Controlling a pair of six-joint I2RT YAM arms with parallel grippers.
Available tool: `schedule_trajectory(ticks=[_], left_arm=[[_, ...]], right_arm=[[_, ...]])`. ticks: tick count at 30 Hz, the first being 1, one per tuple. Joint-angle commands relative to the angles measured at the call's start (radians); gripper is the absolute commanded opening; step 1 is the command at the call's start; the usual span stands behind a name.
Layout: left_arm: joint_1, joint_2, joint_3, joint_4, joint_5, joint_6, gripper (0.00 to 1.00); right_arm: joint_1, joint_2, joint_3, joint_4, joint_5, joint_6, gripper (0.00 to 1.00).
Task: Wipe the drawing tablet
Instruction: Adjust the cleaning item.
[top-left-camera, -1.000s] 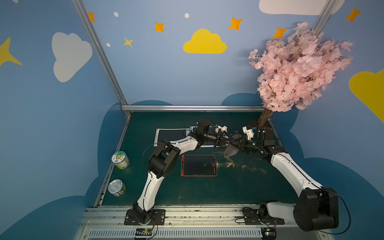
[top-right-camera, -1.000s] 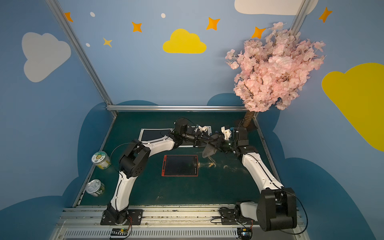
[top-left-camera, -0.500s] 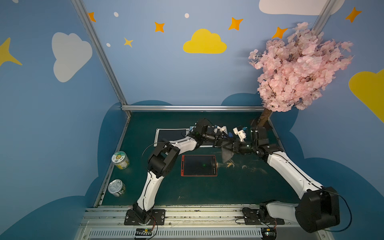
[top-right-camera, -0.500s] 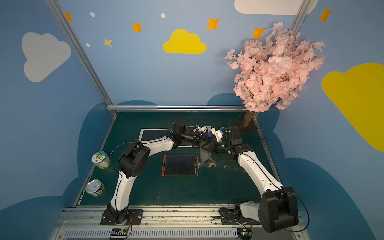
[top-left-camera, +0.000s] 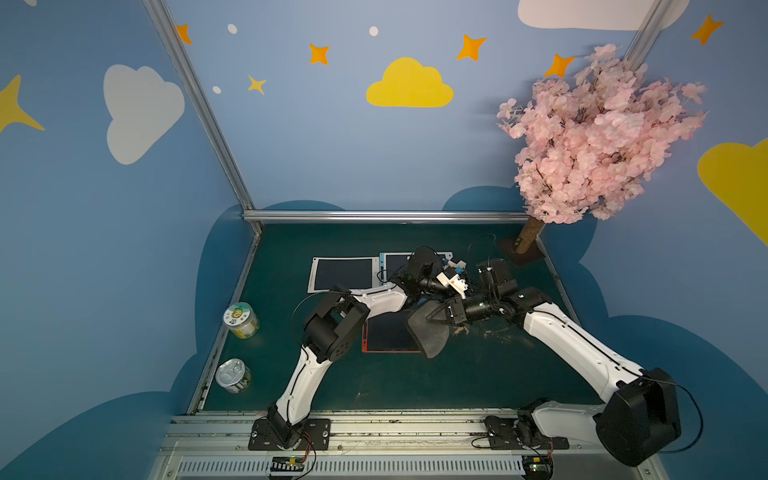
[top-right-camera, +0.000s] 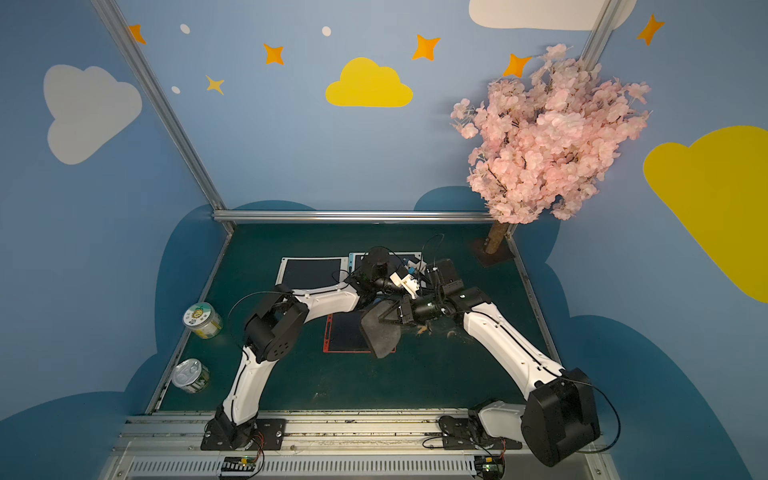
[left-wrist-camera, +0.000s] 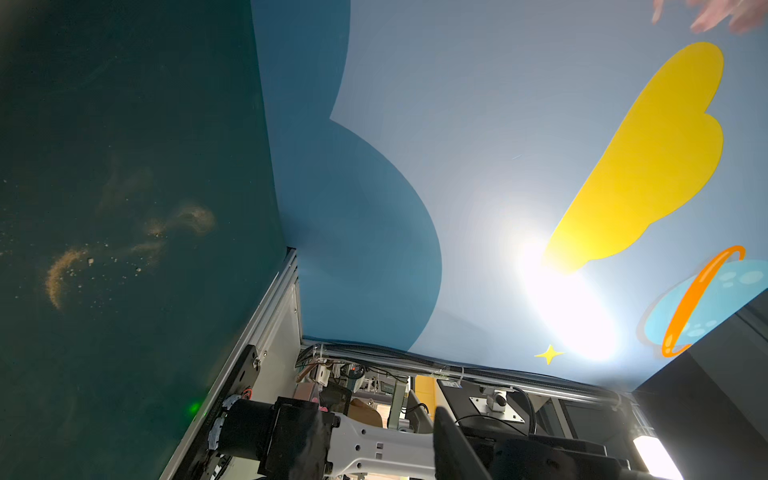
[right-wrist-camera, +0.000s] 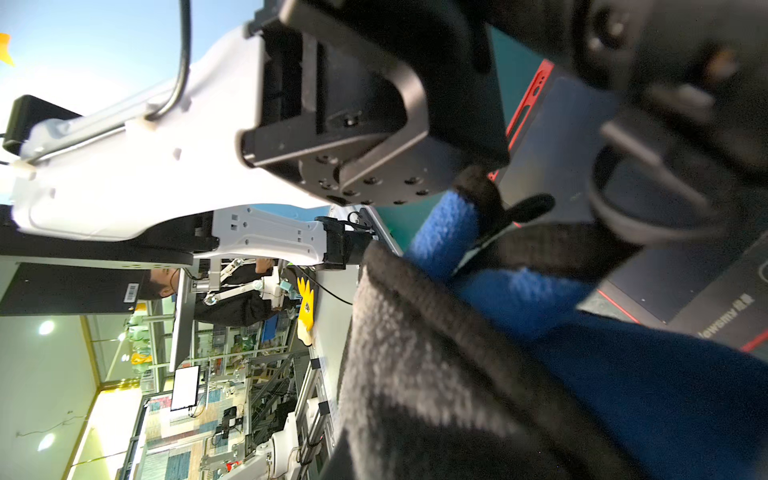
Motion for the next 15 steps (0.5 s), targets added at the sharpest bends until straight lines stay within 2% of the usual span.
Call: schedule_trajectory(ticks=[1,4,7,9,11,15], left_arm=[[0.048,-0.084,-0.027,0.0,0.015,0.065,0.46],[0.115,-0.164,-0.076,-0.174,-0.005,0.213,0.48],[0.153,-0.251,-0.05,-0.517,-0.063,0.462,0.53],[0.154,-0.28,-0.014,-0.661,-0.097,0.567,0.55],[0.15,-0.288,-0.015,-0.656,-0.091,0.562,0.55],[0.133,-0.276,-0.073,-0.453,-0.046,0.4,0.56]], right_arm=[[-0.021,-0.024,0.012,-0.154,0.152,-0.034,0.0],[-0.044,-0.071,-0.017,-0.218,0.317,-0.024,0.0],[-0.108,-0.121,-0.018,-0.306,0.521,0.01,0.0],[-0.151,-0.155,-0.025,-0.308,0.596,0.05,0.0],[-0.171,-0.192,-0.043,-0.266,0.621,0.062,0.0],[-0.179,-0.24,-0.065,-0.122,0.59,0.084,0.0]])
